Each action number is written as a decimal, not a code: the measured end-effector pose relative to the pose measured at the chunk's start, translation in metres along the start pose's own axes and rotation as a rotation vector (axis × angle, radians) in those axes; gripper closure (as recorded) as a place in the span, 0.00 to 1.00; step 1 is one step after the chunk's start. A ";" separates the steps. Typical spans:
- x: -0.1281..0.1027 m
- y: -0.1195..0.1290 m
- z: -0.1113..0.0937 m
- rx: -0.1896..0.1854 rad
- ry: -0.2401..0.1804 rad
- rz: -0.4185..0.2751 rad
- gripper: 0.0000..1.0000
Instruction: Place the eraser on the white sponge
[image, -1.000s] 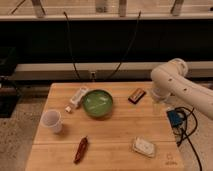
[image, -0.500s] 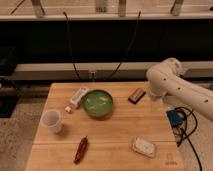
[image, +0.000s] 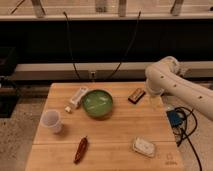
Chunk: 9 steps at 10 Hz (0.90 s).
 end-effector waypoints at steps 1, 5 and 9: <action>-0.001 -0.005 0.003 0.002 -0.001 -0.008 0.20; 0.007 -0.022 0.016 0.008 -0.001 -0.032 0.20; 0.009 -0.041 0.034 0.012 -0.010 -0.069 0.20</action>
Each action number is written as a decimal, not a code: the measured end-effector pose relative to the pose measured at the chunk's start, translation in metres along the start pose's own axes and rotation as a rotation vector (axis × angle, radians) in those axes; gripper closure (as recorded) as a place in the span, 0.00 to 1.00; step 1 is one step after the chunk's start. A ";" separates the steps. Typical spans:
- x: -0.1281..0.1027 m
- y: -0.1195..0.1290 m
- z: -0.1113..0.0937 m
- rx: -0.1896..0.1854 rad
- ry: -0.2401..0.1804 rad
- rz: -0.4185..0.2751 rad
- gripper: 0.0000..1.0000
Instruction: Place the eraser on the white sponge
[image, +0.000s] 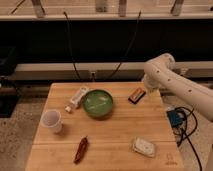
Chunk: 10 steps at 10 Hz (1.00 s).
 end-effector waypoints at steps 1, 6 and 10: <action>0.003 -0.002 0.004 0.000 0.000 -0.005 0.20; 0.002 -0.015 0.027 -0.008 -0.011 -0.047 0.20; -0.001 -0.022 0.045 -0.016 -0.024 -0.089 0.20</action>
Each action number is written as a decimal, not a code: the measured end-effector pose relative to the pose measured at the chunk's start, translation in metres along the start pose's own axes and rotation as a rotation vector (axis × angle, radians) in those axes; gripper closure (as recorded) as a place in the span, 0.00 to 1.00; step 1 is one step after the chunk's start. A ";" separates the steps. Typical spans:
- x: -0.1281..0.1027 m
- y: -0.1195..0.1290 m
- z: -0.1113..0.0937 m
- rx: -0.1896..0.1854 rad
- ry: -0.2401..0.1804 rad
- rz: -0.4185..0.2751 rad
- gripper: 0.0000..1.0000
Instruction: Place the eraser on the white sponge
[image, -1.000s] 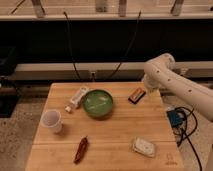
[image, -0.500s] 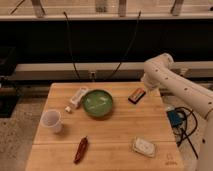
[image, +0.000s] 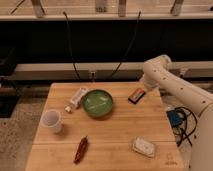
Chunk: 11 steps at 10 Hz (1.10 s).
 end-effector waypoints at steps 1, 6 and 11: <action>0.000 -0.002 0.007 -0.003 -0.006 -0.015 0.20; -0.006 -0.005 0.028 -0.022 -0.020 -0.079 0.20; -0.012 -0.007 0.045 -0.046 -0.032 -0.146 0.20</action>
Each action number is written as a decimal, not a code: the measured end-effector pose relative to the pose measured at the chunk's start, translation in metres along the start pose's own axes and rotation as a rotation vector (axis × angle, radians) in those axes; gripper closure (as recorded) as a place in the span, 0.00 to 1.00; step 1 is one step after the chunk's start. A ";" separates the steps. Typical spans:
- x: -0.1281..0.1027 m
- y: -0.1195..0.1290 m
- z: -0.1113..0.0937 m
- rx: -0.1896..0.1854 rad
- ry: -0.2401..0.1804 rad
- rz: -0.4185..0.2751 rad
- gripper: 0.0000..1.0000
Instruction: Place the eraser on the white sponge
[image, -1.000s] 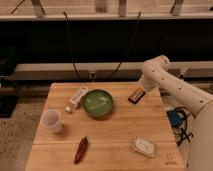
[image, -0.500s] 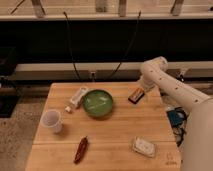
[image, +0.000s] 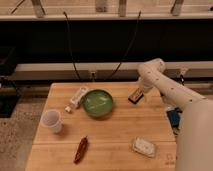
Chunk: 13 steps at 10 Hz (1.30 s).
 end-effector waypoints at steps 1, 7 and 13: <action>-0.003 -0.001 0.004 -0.004 -0.005 -0.017 0.20; -0.014 0.003 0.026 -0.032 -0.008 -0.110 0.20; -0.023 0.003 0.033 -0.050 -0.002 -0.174 0.20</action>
